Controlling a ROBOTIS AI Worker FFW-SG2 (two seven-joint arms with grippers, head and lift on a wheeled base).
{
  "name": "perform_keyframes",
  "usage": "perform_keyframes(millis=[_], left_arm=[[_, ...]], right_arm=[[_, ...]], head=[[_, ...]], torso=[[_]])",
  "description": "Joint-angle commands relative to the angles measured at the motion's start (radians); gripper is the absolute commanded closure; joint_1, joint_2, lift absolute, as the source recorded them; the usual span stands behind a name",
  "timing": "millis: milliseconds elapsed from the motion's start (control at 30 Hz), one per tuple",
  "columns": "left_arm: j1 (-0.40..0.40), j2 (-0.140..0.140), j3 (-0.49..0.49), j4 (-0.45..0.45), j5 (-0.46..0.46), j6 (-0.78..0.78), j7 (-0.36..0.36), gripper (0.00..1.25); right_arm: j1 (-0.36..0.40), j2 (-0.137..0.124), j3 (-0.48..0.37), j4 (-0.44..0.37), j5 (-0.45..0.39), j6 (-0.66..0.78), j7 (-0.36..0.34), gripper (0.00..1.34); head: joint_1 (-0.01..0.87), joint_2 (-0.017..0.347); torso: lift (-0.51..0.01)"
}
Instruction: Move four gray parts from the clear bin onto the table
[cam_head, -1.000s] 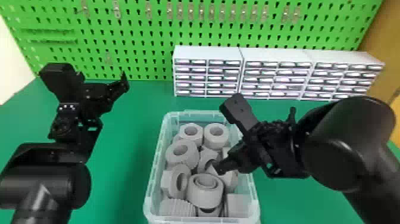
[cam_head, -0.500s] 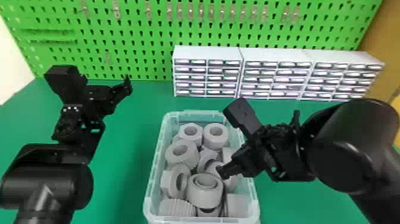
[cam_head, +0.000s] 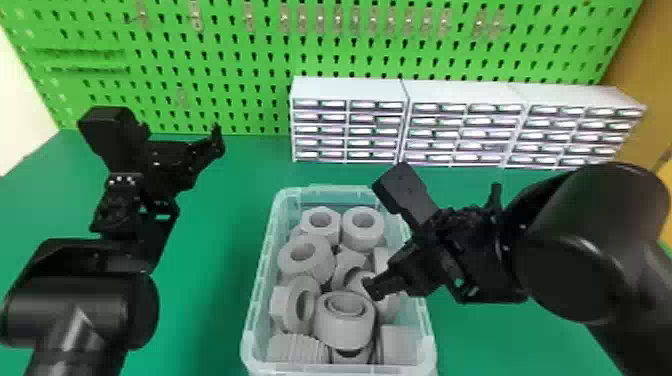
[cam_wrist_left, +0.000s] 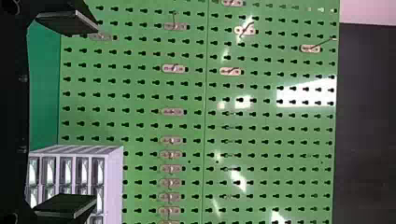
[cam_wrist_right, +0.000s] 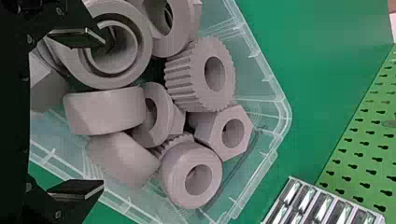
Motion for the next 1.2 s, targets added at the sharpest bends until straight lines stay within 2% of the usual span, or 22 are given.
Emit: perform_keyframes(millis=[0, 367, 467, 667, 767, 900, 1167], left_arm=[[-0.002, 0.000, -0.001, 0.000, 0.000, 0.000, 0.001, 0.02], [-0.005, 0.000, -0.008, 0.001, 0.000, 0.000, -0.001, 0.03], [-0.005, 0.000, -0.011, 0.003, -0.002, 0.000, 0.001, 0.04], [-0.006, 0.000, -0.011, 0.005, -0.002, 0.000, 0.001, 0.04], [-0.008, 0.000, -0.014, 0.005, -0.005, 0.000, -0.001, 0.04], [-0.011, 0.000, -0.020, 0.006, -0.009, 0.000, -0.001, 0.04], [-0.013, 0.000, -0.023, 0.012, -0.009, 0.001, -0.001, 0.04]], right_arm=[[-0.002, 0.000, 0.001, 0.000, 0.000, 0.000, 0.000, 0.22], [-0.014, -0.005, 0.019, 0.006, 0.000, -0.012, 0.014, 0.22], [-0.017, -0.009, 0.030, 0.012, 0.034, -0.031, 0.066, 0.22], [-0.023, -0.006, 0.068, 0.028, 0.206, -0.064, 0.244, 0.22], [-0.029, -0.002, 0.084, 0.044, 0.255, -0.087, 0.308, 0.22], [-0.028, 0.004, 0.088, 0.044, 0.307, -0.092, 0.350, 0.22], [-0.028, 0.006, 0.090, 0.055, 0.319, -0.103, 0.359, 0.22]], head=[[0.686, 0.026], [0.686, 0.026], [0.686, 0.026], [0.686, 0.026], [0.686, 0.026], [0.686, 0.026], [0.686, 0.026]], torso=[[-0.050], [-0.050], [-0.050], [-0.050], [-0.050], [-0.050], [-0.050]])
